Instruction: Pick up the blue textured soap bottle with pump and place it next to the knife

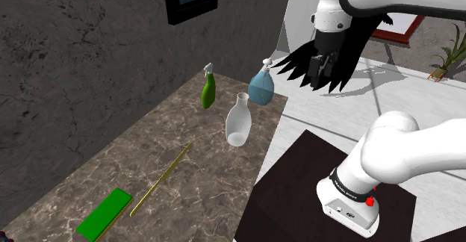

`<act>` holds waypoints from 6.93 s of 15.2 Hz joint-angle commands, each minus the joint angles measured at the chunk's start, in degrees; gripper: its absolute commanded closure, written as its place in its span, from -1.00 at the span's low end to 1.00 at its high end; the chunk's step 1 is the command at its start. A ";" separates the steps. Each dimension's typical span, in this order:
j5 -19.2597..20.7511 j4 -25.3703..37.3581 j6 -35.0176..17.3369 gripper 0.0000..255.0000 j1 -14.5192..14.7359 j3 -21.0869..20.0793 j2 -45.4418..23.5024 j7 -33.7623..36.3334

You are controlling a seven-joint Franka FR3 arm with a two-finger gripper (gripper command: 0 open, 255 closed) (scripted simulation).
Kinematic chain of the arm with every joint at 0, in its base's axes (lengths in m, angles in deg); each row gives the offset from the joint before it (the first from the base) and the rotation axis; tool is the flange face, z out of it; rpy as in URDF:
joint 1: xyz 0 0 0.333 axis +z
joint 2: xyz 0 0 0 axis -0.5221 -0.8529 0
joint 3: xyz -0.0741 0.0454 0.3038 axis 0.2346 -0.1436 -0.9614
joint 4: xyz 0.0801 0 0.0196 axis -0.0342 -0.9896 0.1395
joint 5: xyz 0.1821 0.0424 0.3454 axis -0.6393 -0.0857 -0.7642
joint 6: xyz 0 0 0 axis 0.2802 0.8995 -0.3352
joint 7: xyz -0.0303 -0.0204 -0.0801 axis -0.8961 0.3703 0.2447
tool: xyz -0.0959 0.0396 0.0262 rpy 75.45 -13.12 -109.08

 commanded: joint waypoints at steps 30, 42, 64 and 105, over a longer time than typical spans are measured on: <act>-37.03 9.92 -52.73 -1.00 24.37 49.66 -46.27 -73.50; -44.29 9.97 -54.27 -1.00 24.26 48.51 -51.55 -78.23; -32.94 11.84 -50.81 1.00 24.99 49.04 -43.82 -68.63; -18.64 35.54 -24.09 1.00 22.92 43.82 -34.02 -50.90</act>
